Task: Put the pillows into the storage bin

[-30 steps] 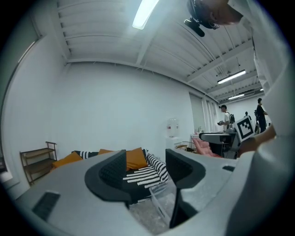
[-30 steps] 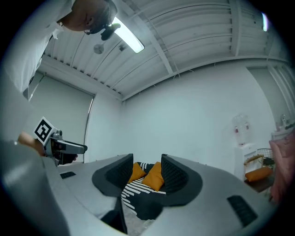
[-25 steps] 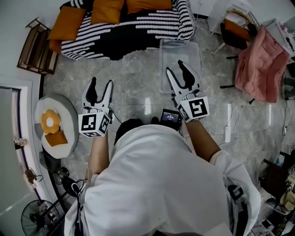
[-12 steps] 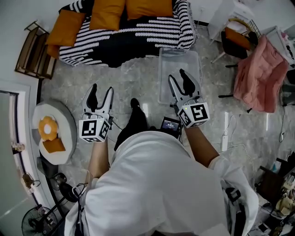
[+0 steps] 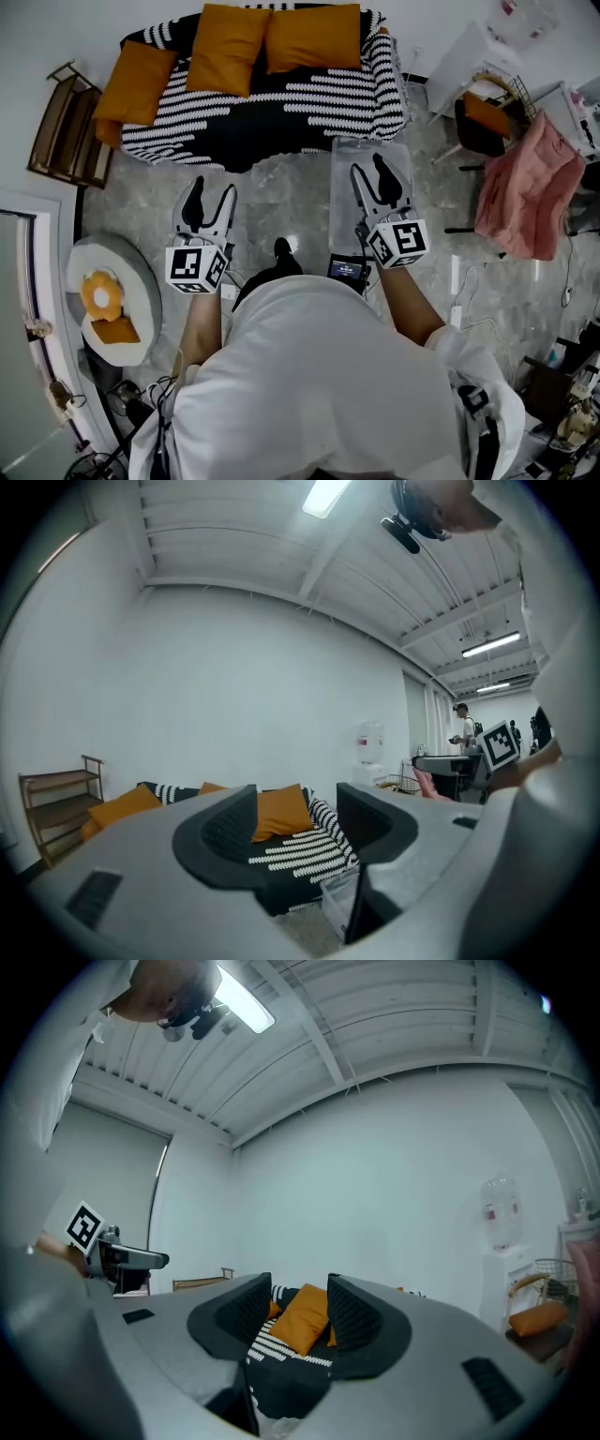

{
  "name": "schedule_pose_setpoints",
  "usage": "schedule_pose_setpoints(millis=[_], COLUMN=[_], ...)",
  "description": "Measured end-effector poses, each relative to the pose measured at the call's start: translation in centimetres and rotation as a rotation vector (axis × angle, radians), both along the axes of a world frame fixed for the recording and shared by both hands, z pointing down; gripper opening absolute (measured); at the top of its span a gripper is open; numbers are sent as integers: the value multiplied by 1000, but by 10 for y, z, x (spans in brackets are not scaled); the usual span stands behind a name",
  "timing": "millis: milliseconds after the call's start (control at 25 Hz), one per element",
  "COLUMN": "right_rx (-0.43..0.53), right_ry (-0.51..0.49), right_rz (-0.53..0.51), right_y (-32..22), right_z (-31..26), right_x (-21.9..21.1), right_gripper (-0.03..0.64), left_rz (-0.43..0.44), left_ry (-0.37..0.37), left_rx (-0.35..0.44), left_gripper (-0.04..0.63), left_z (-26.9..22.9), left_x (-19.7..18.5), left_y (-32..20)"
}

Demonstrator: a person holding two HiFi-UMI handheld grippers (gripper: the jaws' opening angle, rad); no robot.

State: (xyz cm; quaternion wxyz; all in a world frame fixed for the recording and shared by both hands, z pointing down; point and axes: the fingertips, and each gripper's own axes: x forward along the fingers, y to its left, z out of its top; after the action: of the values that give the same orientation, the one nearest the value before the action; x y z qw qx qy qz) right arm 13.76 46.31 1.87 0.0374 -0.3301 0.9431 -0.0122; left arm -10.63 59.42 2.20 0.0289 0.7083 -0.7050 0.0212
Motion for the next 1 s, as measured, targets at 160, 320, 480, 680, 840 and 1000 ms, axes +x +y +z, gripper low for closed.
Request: schedule_pose_setpoints(millis=[160, 320, 480, 680, 840, 1000], right_rx=[13, 0, -28, -41, -46, -61], right_ry=[0, 0, 16, 15, -1, -56], right_rz=[15, 44, 60, 86, 93, 83], right_y=[-35, -64, -88, -132, -180, -237], right_z=[-9, -6, 0, 1, 4, 1], right_x=[-36, -62, -82, -95, -107, -121], right_gripper=[206, 206, 206, 204, 202, 202], left_rz=[23, 28, 29, 57, 73, 60], left_ry=[-10, -4, 67, 75, 68, 83], left_rx=[10, 20, 8, -9, -12, -15], left_gripper=[261, 261, 261, 261, 261, 261], left_z=[-7, -6, 5, 11, 11, 5], left_x=[-38, -74, -104, -117, -126, -146], left_y=[-43, -76, -106, -156, -207, -269])
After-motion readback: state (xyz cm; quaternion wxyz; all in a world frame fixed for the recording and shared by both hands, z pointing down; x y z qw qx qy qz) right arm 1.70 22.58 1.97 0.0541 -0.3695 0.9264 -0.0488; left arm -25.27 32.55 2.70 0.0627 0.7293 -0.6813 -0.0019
